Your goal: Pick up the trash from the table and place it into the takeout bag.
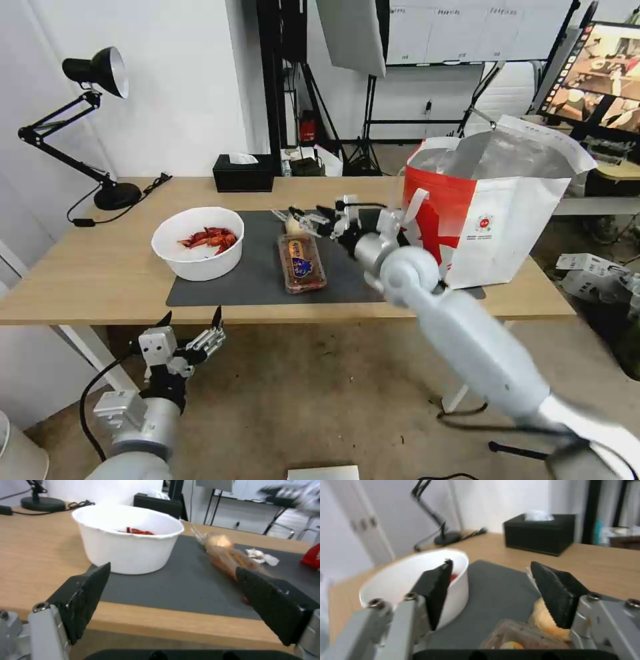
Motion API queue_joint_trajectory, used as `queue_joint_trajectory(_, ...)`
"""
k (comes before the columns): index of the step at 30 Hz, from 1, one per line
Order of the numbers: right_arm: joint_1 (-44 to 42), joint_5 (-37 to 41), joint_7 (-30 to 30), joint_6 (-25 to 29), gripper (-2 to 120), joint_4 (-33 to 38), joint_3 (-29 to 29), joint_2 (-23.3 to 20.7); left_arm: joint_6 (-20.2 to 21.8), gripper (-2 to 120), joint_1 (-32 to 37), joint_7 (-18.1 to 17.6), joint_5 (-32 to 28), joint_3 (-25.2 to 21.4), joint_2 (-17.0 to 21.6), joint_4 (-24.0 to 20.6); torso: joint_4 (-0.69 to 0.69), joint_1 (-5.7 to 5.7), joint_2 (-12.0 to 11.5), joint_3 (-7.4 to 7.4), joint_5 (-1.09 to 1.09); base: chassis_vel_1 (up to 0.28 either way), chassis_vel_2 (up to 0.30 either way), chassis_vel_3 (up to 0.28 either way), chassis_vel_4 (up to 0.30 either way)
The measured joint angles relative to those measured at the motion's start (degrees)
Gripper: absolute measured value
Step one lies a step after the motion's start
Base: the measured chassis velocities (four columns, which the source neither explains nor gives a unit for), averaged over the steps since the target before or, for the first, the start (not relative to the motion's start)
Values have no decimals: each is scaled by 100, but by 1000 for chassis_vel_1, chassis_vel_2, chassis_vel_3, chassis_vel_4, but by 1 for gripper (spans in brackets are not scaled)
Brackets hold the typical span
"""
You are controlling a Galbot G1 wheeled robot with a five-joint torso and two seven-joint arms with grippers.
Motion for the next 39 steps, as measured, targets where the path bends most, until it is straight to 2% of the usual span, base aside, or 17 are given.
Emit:
queue_joint_trajectory(1,127,-105,-236,56,56,-207,-114,19,30,100,-26,-5,-71,0,29,-2,0,0,0,0,0,0,0,0,0)
queue_joint_trajectory(2,479,-391,-851,177,50,-770,-398,89,154,100,-138,-37,-392,6,170,-6,0,0,0,1,1,0,0,0,0)
queue_joint_trajectory(3,663,-548,-1168,225,45,-1050,-534,142,221,100,-199,-85,-589,17,246,-6,0,0,0,0,-1,0,0,0,0)
queue_joint_trajectory(4,663,-548,-1168,225,45,-1050,-534,142,221,100,-199,-85,-589,17,246,-6,0,0,0,0,-1,0,0,0,0)
queue_joint_trajectory(6,1054,-727,-1865,271,35,-1676,-865,316,459,100,-357,-232,-1309,30,451,-4,-1,0,-1,1,0,0,0,0,0)
queue_joint_trajectory(7,1192,-770,-2037,277,30,-1877,-983,392,547,100,-438,-287,-1633,36,541,6,1,0,-1,1,-1,0,0,0,0)
queue_joint_trajectory(8,1192,-770,-2037,277,30,-1877,-983,392,547,100,-438,-287,-1633,36,541,6,1,0,-1,1,-1,0,0,0,0)
queue_joint_trajectory(11,1507,-1070,-2638,293,17,-2488,-1191,669,832,100,-699,-506,-2688,55,805,66,0,0,0,0,-2,0,0,0,0)
queue_joint_trajectory(12,1507,-1070,-2638,293,17,-2488,-1191,669,832,100,-699,-506,-2688,55,805,66,0,0,0,0,-2,0,0,0,0)
queue_joint_trajectory(15,1662,-1517,-3088,312,3,-3034,-1281,925,1098,100,-1024,-754,-3707,121,977,158,1,1,-1,0,-1,0,0,0,0)
queue_joint_trajectory(16,1662,-1517,-3088,312,3,-3034,-1281,925,1098,100,-1024,-754,-3707,121,977,158,1,1,-1,0,-1,0,0,0,0)
queue_joint_trajectory(19,1672,-1800,-3139,340,0,-3299,-1229,1052,1230,100,-1310,-900,-4349,181,1097,289,-1,1,-1,1,0,0,0,0,0)
queue_joint_trajectory(23,1621,-1861,-3117,343,0,-3322,-1144,1085,1299,100,-1529,-1033,-4824,184,1164,426,0,0,0,0,0,0,0,0,0)
queue_joint_trajectory(27,1554,-1877,-3083,338,0,-3278,-1117,1061,1345,100,-1845,-1127,-5066,287,1222,672,0,0,0,0,0,0,0,0,0)
queue_joint_trajectory(39,1356,-1743,-2928,291,0,-3089,-977,921,1402,100,-2621,-1263,-5143,813,1207,1314,0,0,0,0,0,0,0,0,0)
